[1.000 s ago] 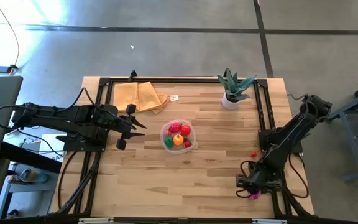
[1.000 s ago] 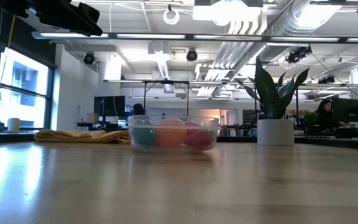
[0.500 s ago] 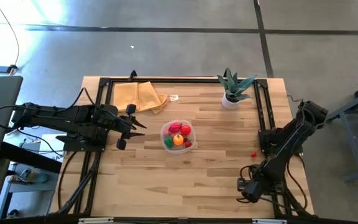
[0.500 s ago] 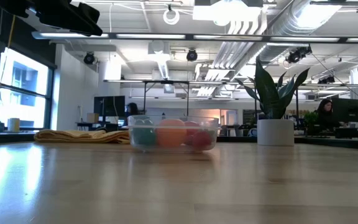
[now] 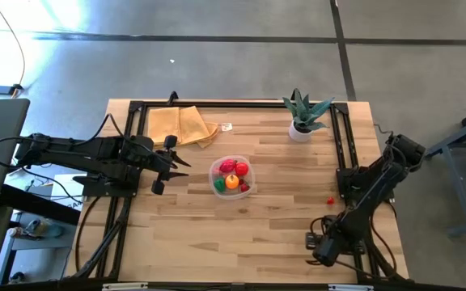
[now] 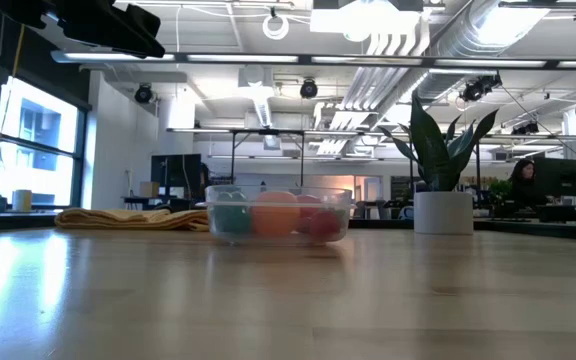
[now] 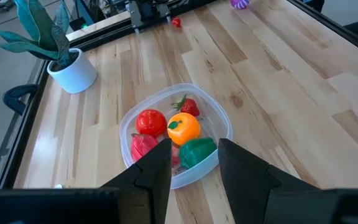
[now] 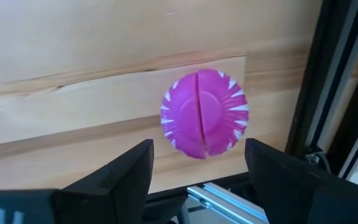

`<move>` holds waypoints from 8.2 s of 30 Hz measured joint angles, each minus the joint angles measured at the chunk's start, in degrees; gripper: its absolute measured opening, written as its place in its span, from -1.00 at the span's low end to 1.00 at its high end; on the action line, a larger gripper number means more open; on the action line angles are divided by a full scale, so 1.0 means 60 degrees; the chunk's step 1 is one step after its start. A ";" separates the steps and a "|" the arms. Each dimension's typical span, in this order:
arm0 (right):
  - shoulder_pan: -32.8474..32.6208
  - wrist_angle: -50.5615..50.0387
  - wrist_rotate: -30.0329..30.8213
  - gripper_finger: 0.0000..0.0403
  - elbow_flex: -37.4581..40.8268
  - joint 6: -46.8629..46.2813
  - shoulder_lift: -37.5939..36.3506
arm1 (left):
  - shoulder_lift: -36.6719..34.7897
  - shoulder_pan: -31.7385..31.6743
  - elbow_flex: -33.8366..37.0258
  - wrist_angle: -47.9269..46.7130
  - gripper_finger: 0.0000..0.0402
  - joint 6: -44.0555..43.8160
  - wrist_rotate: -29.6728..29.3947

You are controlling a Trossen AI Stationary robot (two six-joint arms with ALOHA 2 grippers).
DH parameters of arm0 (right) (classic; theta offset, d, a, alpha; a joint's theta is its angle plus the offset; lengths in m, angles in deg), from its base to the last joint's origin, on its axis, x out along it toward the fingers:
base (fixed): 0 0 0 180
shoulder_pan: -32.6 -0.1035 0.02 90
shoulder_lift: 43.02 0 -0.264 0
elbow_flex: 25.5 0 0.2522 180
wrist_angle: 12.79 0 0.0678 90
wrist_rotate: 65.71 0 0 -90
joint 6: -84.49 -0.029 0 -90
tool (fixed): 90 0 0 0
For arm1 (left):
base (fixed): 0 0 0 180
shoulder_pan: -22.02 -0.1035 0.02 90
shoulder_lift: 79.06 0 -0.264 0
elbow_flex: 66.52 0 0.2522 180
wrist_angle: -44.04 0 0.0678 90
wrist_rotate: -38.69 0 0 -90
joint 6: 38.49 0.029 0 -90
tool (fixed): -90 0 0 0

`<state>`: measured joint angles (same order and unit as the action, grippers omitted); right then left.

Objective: Pick and placing Produce into tupperware
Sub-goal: Put the purple onion into the transparent bin

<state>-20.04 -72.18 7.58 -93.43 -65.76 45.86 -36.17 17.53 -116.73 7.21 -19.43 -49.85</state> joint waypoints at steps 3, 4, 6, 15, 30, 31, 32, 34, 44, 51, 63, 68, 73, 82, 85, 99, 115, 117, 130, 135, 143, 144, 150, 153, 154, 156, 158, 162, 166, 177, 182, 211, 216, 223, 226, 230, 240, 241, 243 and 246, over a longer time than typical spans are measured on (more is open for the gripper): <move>-0.0076 -0.0066 0.0056 0.22 0.0000 -0.0136 0.0000 | 0.0003 0.0003 0.0000 0.0000 -0.40 0.0002 0.0002; -0.0099 -0.0073 0.0056 0.22 0.0004 -0.0183 0.0000 | 0.0000 -0.0001 0.0000 0.0003 -0.40 -0.0002 0.0001; -0.0130 -0.0069 0.0069 0.22 0.0004 -0.0208 0.0000 | 0.0000 0.0002 0.0000 0.0003 -0.40 -0.0002 0.0000; -0.0298 -0.0033 0.0421 0.22 0.0007 -0.0134 0.0192 | 0.0002 -0.0001 0.0000 0.0002 -0.40 -0.0002 0.0002; -0.0347 0.0099 0.0376 0.22 0.0007 -0.0133 0.0331 | 0.0000 0.0002 0.0000 0.0004 -0.40 0.0001 -0.0002; -0.0343 0.0099 0.0442 0.22 0.0007 -0.0135 0.0331 | 0.0000 0.0001 0.0000 0.0002 -0.40 -0.0002 0.0000; -0.0343 0.0099 0.0474 0.22 0.0007 -0.0132 0.0331 | 0.0002 0.0000 0.0000 0.0000 -0.40 -0.0001 -0.0002; -0.0347 0.0106 0.0509 0.22 0.0007 -0.0132 0.0331 | 0.0000 0.0000 0.0000 0.0004 -0.40 -0.0002 0.0002; -0.0358 0.0168 0.0541 0.26 0.0007 -0.0132 0.0331 | 0.0000 -0.0001 0.0000 0.0004 -0.40 0.0002 -0.0001; -0.0363 0.0176 0.0509 0.53 0.0007 -0.0029 0.0355 | 0.0000 -0.0001 0.0000 0.0001 -0.40 0.0002 0.0001; -0.0551 0.0379 0.0476 0.64 0.0007 0.0043 0.0805 | 0.0001 0.0002 0.0000 0.0004 -0.40 -0.0002 0.0002; -0.0547 0.0423 0.0541 0.64 0.0007 0.0054 0.0944 | 0.0000 0.0003 0.0000 0.0000 -0.40 -0.0002 0.0002; -0.0551 0.0645 0.0577 0.64 0.0007 0.0297 0.1279 | 0.0000 0.0003 0.0000 0.0001 -0.40 -0.0001 0.0000; -0.0551 0.0522 0.1068 0.64 0.0007 0.0443 0.1275 | 0.0000 0.0002 0.0000 0.0001 -0.40 -0.0001 -0.0002; -0.0551 0.0507 0.1120 0.64 0.0007 0.0439 0.1269 | 0.0002 0.0002 0.0000 0.0002 -0.40 0.0000 0.0002; -0.0551 0.0732 0.0668 0.64 0.0007 0.0440 0.1260 | 0.0000 0.0003 0.0000 0.0004 -0.40 0.0000 0.0001; -0.0569 0.0835 0.0468 0.58 0.0007 0.0625 0.1541 | 0.0000 0.0002 0.0000 0.0004 -0.40 0.0001 0.0001; -0.0569 0.0819 0.0468 0.55 0.0007 0.0633 0.1541 | 0.0002 -0.0001 0.0000 0.0004 -0.40 0.0000 -0.0001; -0.0569 0.0824 0.0544 0.50 0.0007 0.0794 0.1541 | 0.0000 0.0003 0.0000 0.0004 -0.40 0.0002 -0.0002; -0.0569 0.0824 0.0645 0.39 0.0007 0.0796 0.1541 | 0.0000 0.0000 0.0000 0.0004 -0.40 0.0002 -0.0001; -0.0569 0.0824 0.0715 0.25 0.0004 0.0796 0.1541 | 0.0000 -0.0001 0.0000 0.0003 -0.40 -0.0002 -0.0002; -0.0569 0.0824 0.0715 0.25 0.0004 0.0796 0.1541 | 0.0000 -0.0001 0.0000 0.0004 -0.40 0.0002 -0.0002; -0.0569 0.0784 0.0719 0.24 0.0004 0.0861 0.1541 | 0.0001 0.0002 0.0000 0.0004 -0.40 0.0001 0.0001; -0.0569 0.0769 0.0777 0.24 0.0004 0.0880 0.1526 | 0.0003 0.0000 0.0000 0.0004 -0.40 -0.0002 -0.0002; -0.0569 0.0748 0.0868 0.24 0.0004 0.0965 0.1508 | 0.0000 -0.0001 0.0000 0.0004 -0.40 0.0002 -0.0001; -0.0569 0.0698 0.1136 0.24 0.0004 0.1047 0.1431 | 0.0002 0.0000 0.0000 0.0002 -0.40 -0.0002 0.0002; -0.0568 0.0603 0.1400 0.24 0.0004 0.1048 0.1304 | 0.0000 0.0000 0.0000 0.0004 -0.40 -0.0002 0.0002; -0.0533 0.0246 0.2152 0.24 0.0004 0.1136 0.1030 | 0.0000 0.0002 0.0000 0.0001 -0.40 -0.0002 0.0000; -0.0251 -0.0409 0.3226 0.24 0.0004 0.1728 0.0773 | 0.0000 0.0003 0.0000 0.0001 -0.40 -0.0002 0.0001; 0.2230 -0.1367 0.6363 0.24 0.0004 0.6069 -0.0158 | 0.0000 0.0003 0.0000 0.0004 -0.40 -0.0001 -0.0001; 0.3798 -0.0674 0.6702 0.24 -0.0214 0.9466 -0.0346 | 0.0003 -0.0001 0.0000 0.0000 -0.40 -0.0002 0.0002; 0.9434 0.5880 0.3659 0.24 -0.2271 2.1402 0.2108 | 0.0004 0.0001 0.0000 0.0004 -0.40 -0.0001 0.0001; 0.9423 0.5398 0.3597 0.24 -0.3146 2.1735 0.2905 | 0.0002 0.0003 0.0000 0.0004 -0.40 0.0002 0.0002; 0.9423 0.5152 0.3485 0.24 -0.3494 2.1901 0.3359 | 0.0001 0.0000 0.0000 0.0004 -0.40 0.0002 0.0002; 0.9395 0.5197 0.3462 0.24 -0.3497 2.2178 0.3359 | 0.0004 0.0000 0.0000 0.0004 -0.40 0.0001 -0.0001; 0.9320 0.5350 0.3458 0.24 -0.3497 2.2373 0.3412 | 0.0003 0.0003 0.0000 0.0004 -0.40 0.0000 -0.0001; 0.9267 0.5865 0.3456 0.24 -0.3493 2.2781 0.3636 | 0.0000 -0.0001 0.0000 0.0007 -0.40 -0.0002 0.0000; 0.9267 0.5941 0.3453 0.24 -0.3493 2.2806 0.3649 | 0.0002 0.0001 0.0000 0.0005 -0.40 0.0000 0.0000; 0.9268 0.6080 0.3388 0.24 -0.3496 2.2815 0.3742 | 0.0003 0.0001 0.0000 0.0007 -0.40 -0.0002 0.0000; 0.9267 0.6180 0.3267 0.24 -0.3486 2.2877 0.3868 | 0.0004 -0.0001 0.0000 0.0007 -0.40 -0.0002 0.0002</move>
<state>35.56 -35.10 27.18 -114.35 71.50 69.07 -36.15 17.53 -116.73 7.25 -19.44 -49.84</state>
